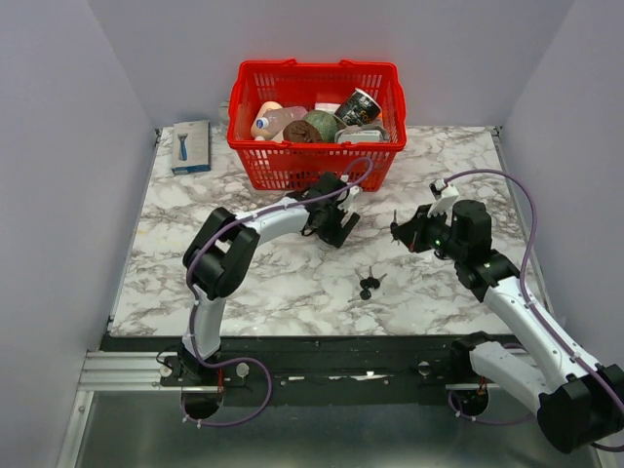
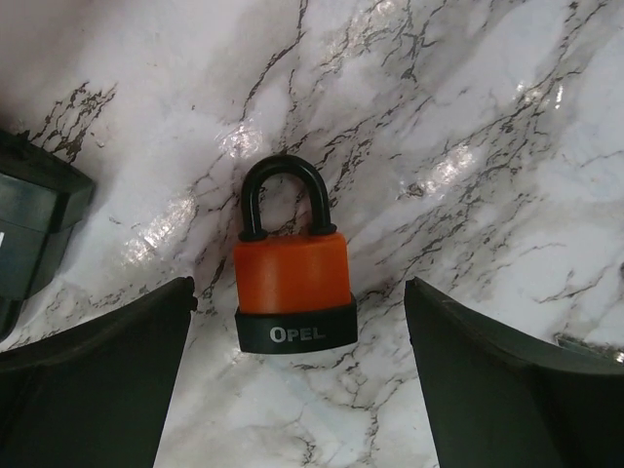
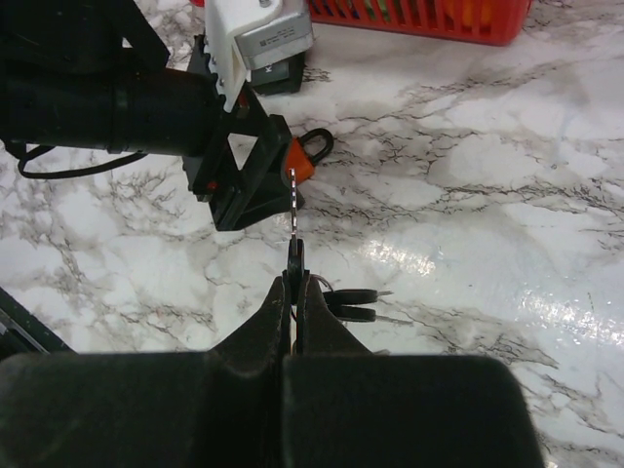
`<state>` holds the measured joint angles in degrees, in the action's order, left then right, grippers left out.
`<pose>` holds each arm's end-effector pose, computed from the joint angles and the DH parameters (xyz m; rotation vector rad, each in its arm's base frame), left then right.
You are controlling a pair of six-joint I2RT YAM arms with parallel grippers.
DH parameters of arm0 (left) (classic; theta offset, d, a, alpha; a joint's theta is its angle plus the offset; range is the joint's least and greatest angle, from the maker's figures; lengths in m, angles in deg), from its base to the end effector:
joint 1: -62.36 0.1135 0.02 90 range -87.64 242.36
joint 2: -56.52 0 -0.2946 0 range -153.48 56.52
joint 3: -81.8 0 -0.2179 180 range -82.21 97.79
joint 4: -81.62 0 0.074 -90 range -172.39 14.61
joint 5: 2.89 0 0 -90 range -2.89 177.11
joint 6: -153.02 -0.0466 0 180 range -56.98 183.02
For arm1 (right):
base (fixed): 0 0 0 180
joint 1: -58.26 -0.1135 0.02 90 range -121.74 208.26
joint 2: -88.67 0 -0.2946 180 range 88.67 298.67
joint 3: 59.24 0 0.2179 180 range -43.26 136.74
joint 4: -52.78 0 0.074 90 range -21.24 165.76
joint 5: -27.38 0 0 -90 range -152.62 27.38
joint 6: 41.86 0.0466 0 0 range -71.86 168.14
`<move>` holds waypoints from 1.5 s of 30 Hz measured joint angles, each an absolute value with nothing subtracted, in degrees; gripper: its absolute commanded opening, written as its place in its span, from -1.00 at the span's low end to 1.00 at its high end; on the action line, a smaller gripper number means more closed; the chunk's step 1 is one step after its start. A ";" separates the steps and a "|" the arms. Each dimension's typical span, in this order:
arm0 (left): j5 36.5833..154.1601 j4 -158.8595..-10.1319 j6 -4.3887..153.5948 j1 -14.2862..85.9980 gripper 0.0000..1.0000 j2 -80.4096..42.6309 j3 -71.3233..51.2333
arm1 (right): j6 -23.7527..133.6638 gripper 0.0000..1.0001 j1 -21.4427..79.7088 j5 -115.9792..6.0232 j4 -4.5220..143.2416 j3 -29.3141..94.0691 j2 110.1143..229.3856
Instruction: Unlock with the key
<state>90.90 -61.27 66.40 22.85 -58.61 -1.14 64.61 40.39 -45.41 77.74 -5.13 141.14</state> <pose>0.3229 -0.2703 0.2137 0.8236 2.4390 -0.3744 0.1549 0.0644 0.3064 -0.2250 2.0106 0.6821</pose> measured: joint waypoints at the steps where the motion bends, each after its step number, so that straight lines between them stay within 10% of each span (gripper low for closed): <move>1: 90.71 -61.18 66.25 22.85 0.90 -59.14 -0.79 | 64.59 -0.99 40.39 -45.41 77.71 -5.13 141.14; 22: 80.94 -58.43 67.36 20.66 -1.00 -61.83 2.45 | 64.59 -0.99 40.39 -45.45 77.41 -5.13 141.64; 45: 30.34 -34.21 72.06 10.89 -1.00 -54.07 0.24 | 64.59 -0.99 40.39 -46.13 77.43 -5.37 140.79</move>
